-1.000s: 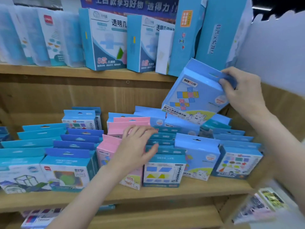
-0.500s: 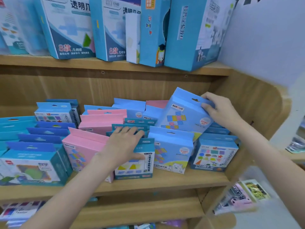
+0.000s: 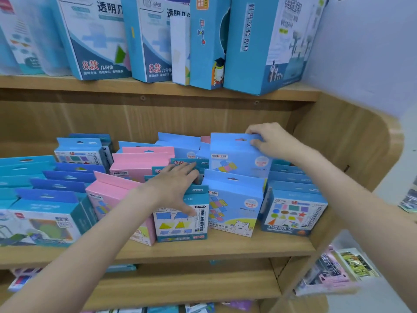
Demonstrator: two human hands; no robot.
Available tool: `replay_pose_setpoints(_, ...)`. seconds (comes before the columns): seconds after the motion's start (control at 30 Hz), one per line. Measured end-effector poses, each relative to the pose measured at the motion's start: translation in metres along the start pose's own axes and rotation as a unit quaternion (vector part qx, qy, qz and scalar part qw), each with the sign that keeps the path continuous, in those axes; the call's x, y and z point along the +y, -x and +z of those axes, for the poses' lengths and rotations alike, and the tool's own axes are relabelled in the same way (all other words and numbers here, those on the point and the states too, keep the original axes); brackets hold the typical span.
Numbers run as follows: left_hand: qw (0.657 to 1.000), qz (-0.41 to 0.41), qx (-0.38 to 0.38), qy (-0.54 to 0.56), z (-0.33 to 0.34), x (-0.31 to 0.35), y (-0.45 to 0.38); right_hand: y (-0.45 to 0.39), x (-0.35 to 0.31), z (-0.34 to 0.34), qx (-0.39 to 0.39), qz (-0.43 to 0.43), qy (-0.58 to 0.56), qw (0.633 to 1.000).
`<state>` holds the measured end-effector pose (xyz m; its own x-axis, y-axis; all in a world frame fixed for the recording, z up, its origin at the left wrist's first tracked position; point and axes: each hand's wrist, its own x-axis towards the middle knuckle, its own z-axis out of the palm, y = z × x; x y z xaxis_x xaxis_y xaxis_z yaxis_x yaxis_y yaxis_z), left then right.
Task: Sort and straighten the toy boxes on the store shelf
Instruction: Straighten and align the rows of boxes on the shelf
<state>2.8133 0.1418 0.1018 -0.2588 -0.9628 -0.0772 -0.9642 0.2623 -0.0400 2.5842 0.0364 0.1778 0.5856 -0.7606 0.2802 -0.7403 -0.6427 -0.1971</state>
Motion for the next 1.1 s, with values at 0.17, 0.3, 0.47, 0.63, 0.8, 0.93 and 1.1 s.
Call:
replay_pose_setpoints(0.17, 0.999, -0.020, 0.012, -0.033, 0.006, -0.001, -0.002, 0.012, -0.001, 0.044, -0.115, 0.025, -0.027, 0.993)
replay_pose_setpoints(0.3, 0.999, 0.006, 0.037, 0.001, 0.006, -0.003, 0.005, 0.010, -0.002, 0.039, -0.115, 0.050, -0.113, 0.986)
replay_pose_setpoints(0.47, 0.965, 0.044, 0.240, 0.095, -0.004, -0.024, 0.030, -0.006, -0.042, 0.025, -0.059, -0.005, -0.194, 0.979)
replay_pose_setpoints(0.63, 0.957, -0.050, 0.280, 0.064, 0.007, -0.093, 0.066, -0.044, -0.109, 0.046, -0.108, -0.074, -0.207, 0.969)
replay_pose_setpoints(0.8, 0.946, -0.116, 0.302, 0.032, 0.017, -0.167, 0.114, -0.111, -0.179, 0.081, -0.133, -0.131, -0.172, 0.967)
replay_pose_setpoints(0.93, 0.946, -0.159, 0.281, 0.034, 0.031, -0.220, 0.146, -0.175, -0.247, 0.124, -0.135, -0.145, -0.134, 0.971)
replay_pose_setpoints(1.1, 0.941, -0.164, 0.282, 0.086, 0.049, -0.242, 0.164, -0.228, -0.299, 0.185, -0.158, -0.113, 0.029, 0.981)
